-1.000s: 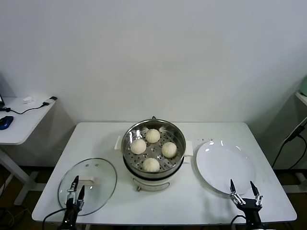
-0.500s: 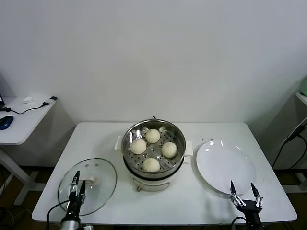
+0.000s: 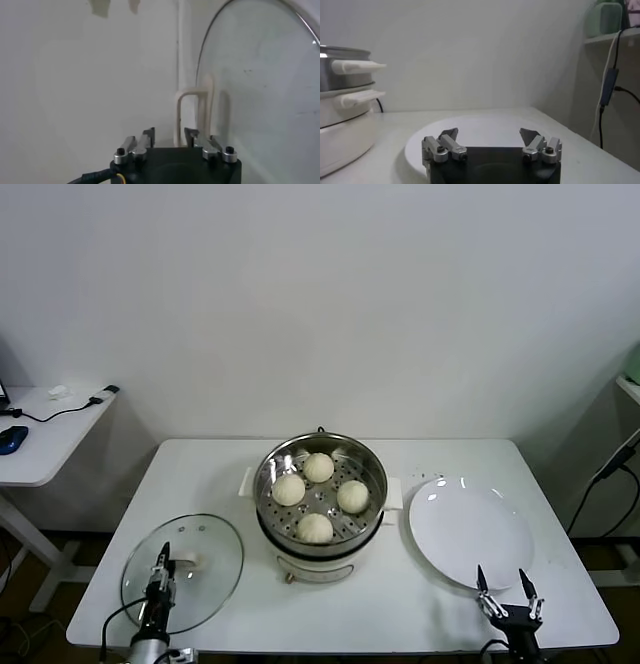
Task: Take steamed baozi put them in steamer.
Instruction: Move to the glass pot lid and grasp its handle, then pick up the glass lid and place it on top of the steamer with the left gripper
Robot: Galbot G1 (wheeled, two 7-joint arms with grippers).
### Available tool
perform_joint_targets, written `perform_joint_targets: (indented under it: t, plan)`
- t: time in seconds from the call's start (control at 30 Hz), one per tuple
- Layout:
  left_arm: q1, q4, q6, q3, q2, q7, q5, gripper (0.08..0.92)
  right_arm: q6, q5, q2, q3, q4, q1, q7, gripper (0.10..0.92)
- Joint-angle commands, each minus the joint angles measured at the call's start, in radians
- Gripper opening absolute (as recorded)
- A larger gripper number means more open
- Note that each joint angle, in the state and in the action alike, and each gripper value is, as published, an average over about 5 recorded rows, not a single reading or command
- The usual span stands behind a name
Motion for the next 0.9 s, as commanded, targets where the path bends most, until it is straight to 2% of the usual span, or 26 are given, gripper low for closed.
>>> perform_joint_targets:
  t: [0.03,0.27,0.37,0.67,0.9]
  plan:
    - [-0.013,0.039,0.013,0.001,-0.002,-0.008,0.004,0.412,0.002,0.0,0.001,-0.003,-0.015,0.003,-0.012,0.823]
    - [-0.024,0.035,-0.005,-0.009,-0.013,-0.044,-0.028,0.205,0.0,0.004,0.0,0.0,-0.016,0.006,-0.017,0.823]
    - [-0.028,0.022,-0.017,-0.016,-0.021,-0.057,-0.047,0.144,0.0,0.005,-0.001,0.0,-0.016,0.006,-0.018,0.823]
    - [0.021,-0.15,-0.038,-0.046,-0.014,-0.033,-0.108,0.132,0.006,0.005,-0.003,0.0,-0.018,0.006,-0.02,0.823]
    - [0.026,-0.243,-0.071,-0.091,0.058,0.017,-0.171,0.132,0.013,0.006,-0.003,0.0,-0.021,0.01,-0.02,0.823]
